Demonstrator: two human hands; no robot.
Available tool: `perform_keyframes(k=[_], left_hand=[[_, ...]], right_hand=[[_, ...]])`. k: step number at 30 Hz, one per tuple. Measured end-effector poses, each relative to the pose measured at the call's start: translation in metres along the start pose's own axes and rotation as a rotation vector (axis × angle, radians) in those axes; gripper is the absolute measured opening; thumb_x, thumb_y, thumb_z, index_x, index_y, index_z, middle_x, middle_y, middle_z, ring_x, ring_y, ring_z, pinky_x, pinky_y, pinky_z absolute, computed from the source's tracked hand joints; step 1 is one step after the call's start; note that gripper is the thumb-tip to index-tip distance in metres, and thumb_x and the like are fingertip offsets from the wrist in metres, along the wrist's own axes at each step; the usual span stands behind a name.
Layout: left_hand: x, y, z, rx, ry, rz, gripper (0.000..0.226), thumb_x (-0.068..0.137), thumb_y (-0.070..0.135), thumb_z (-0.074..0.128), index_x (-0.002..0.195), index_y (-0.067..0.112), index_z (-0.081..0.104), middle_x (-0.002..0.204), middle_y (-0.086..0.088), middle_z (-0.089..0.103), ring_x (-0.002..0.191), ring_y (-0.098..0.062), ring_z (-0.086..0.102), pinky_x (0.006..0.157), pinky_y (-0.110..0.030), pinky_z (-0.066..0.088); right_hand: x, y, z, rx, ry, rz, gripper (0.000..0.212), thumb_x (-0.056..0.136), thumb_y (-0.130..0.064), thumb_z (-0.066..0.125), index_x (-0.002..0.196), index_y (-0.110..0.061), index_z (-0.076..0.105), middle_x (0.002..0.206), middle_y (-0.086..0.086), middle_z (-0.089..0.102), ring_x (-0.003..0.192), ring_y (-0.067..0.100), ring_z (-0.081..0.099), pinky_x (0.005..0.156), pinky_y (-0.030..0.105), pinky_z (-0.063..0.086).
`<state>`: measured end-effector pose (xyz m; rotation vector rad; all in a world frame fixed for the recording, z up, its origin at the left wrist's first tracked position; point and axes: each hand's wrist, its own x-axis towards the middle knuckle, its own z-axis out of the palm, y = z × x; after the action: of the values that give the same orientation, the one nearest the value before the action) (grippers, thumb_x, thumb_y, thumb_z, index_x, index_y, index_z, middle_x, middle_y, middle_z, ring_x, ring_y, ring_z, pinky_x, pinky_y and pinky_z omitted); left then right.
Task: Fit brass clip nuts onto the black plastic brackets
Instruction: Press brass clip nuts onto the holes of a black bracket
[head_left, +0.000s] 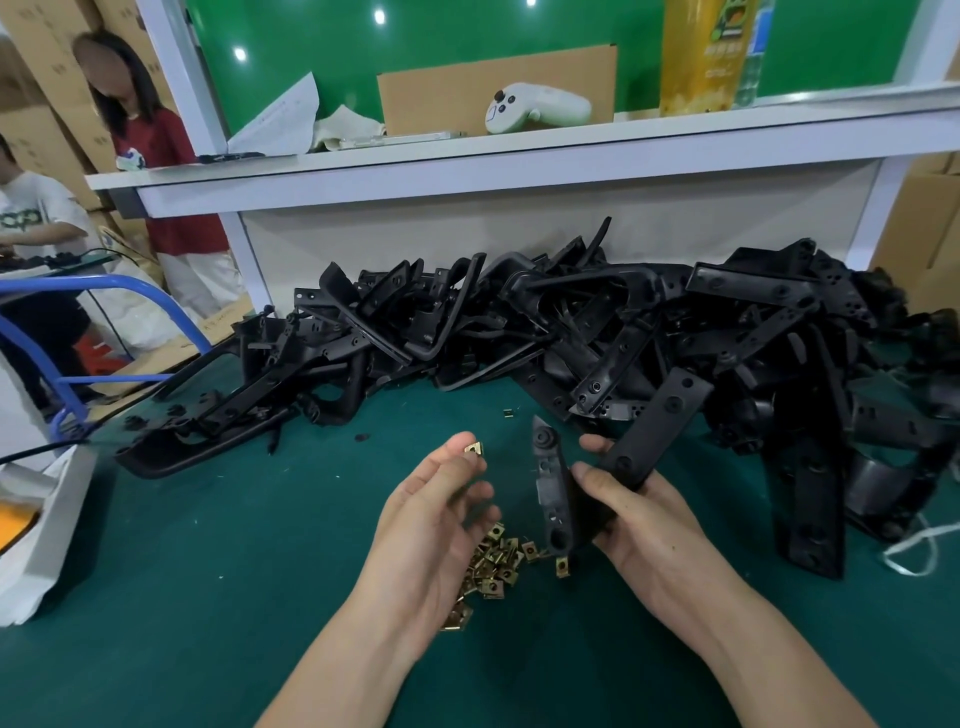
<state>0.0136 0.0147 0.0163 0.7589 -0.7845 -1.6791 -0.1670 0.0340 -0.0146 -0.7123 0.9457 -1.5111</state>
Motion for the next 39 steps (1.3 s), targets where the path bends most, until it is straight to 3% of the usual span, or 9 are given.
perform_keyframes(k=[5, 12, 18, 27, 39], left_hand=[[-0.0001, -0.0009, 0.0005, 0.022, 0.020, -0.001, 0.035, 0.076, 0.016, 0.071, 0.111, 0.011, 0.072, 0.082, 0.001, 0.066, 0.067, -0.011, 0.061, 0.071, -0.030, 0.050], [-0.0029, -0.0041, 0.0007, 0.162, -0.052, 0.040, 0.014, 0.089, 0.013, 0.066, 0.091, 0.017, 0.080, 0.086, 0.000, 0.066, 0.069, -0.010, 0.060, 0.071, -0.029, 0.050], [-0.0046, -0.0087, 0.0032, 0.201, -0.079, 0.062, 0.034, 0.083, 0.019, 0.066, 0.112, 0.005, 0.073, 0.085, -0.002, 0.069, 0.068, -0.010, 0.061, 0.065, -0.022, 0.055], [-0.0010, -0.0093, -0.0031, 0.076, -0.109, -0.035, 0.029, 0.085, 0.015, 0.064, 0.110, 0.014, 0.078, 0.086, -0.001, 0.066, 0.070, -0.011, 0.061, 0.068, -0.026, 0.055], [0.0000, -0.0067, -0.0040, 0.006, -0.109, -0.097, 0.030, 0.079, 0.013, 0.062, 0.103, 0.014, 0.080, 0.084, -0.002, 0.061, 0.069, -0.012, 0.059, 0.068, -0.029, 0.055]], right_hand=[[-0.0006, -0.0009, 0.0000, -0.015, -0.007, -0.007, 0.044, 0.071, -0.019, 0.077, 0.114, -0.023, 0.069, 0.101, 0.011, 0.076, 0.094, 0.027, 0.072, 0.077, 0.037, 0.057], [-0.0022, -0.0024, 0.0016, -0.010, -0.014, -0.002, 0.047, 0.072, -0.019, 0.076, 0.117, -0.021, 0.067, 0.101, 0.013, 0.075, 0.088, 0.025, 0.072, 0.068, 0.033, 0.059], [-0.0025, -0.0027, 0.0017, -0.013, -0.012, -0.003, 0.049, 0.073, -0.019, 0.076, 0.120, -0.020, 0.064, 0.109, 0.016, 0.074, 0.093, 0.026, 0.072, 0.072, 0.036, 0.057], [-0.0031, -0.0036, 0.0021, 0.012, -0.017, 0.011, 0.038, 0.085, -0.010, 0.071, 0.121, -0.018, 0.063, 0.109, 0.016, 0.074, 0.092, 0.025, 0.073, 0.065, 0.030, 0.058], [-0.0026, -0.0030, 0.0011, 0.013, -0.005, 0.018, 0.032, 0.089, -0.008, 0.069, 0.119, -0.019, 0.064, 0.105, 0.015, 0.075, 0.091, 0.025, 0.072, 0.070, 0.033, 0.058]])
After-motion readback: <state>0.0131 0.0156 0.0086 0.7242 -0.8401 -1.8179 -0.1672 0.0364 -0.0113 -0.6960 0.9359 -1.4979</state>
